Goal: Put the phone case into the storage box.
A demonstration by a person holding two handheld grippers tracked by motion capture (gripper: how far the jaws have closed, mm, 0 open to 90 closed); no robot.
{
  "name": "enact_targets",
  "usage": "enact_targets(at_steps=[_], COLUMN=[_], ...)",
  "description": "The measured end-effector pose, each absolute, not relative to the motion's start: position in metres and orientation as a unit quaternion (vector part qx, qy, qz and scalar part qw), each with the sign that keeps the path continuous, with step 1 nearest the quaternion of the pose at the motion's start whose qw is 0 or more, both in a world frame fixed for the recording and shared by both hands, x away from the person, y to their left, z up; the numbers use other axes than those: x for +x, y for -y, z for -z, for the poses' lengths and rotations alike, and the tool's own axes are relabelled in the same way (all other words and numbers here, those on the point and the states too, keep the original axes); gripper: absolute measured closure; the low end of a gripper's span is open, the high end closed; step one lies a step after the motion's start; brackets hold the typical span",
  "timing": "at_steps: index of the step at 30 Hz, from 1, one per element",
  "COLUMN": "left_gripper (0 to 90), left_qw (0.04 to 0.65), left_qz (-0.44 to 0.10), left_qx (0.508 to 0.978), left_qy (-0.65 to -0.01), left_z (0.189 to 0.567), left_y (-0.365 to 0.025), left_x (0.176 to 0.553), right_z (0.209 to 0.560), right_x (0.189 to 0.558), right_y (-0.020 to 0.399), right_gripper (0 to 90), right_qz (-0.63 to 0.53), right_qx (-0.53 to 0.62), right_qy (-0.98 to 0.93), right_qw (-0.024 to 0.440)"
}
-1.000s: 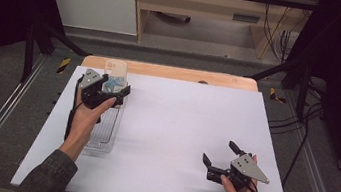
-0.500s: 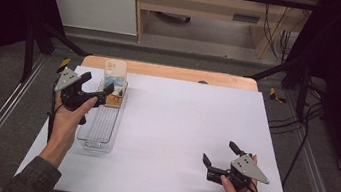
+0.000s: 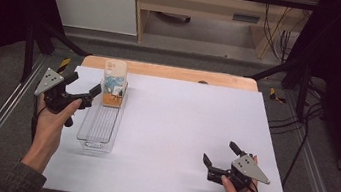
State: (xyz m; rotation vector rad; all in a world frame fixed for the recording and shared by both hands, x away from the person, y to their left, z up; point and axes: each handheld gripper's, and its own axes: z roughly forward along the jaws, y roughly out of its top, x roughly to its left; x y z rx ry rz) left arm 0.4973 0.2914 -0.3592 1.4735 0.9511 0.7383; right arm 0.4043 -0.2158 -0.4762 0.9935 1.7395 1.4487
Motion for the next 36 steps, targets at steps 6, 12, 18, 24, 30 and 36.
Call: enact_targets(at_steps=[6, 12, 18, 24, 30, 36], left_gripper=[1.1, 1.1, 1.1, 1.1, 1.1, 1.1], left_qw=[0.579, 0.583, 0.589, 0.592, 0.596, 0.603], left_qz=[-0.319, -0.318, -0.317, -0.313, -0.309, -0.307], left_qx=[0.638, 0.638, 0.636, 0.638, 0.639, 0.634], left_qy=[-0.395, -0.39, -0.386, -0.381, -0.376, -0.375], left_z=[0.356, 0.352, 0.351, 0.352, 0.355, 0.357], left_y=[-0.297, -0.301, -0.303, -0.303, -0.304, -0.306], left_x=[0.489, 0.481, 0.473, 0.467, 0.459, 0.451], right_z=[0.476, 0.476, 0.477, 0.476, 0.477, 0.477], right_x=[0.404, 0.404, 0.404, 0.404, 0.404, 0.404], right_y=[0.215, 0.216, 0.216, 0.216, 0.216, 0.215], right_gripper=[2.0, 1.9, 1.9, 1.9, 1.9, 1.9], right_qz=[-0.553, -0.553, -0.553, -0.553, -0.553, -0.554], right_qx=[0.38, 0.38, 0.38, 0.38, 0.38, 0.38], right_qy=[-0.665, -0.664, -0.665, -0.665, -0.665, -0.665], right_qw=[0.327, 0.328, 0.328, 0.327, 0.327, 0.326])
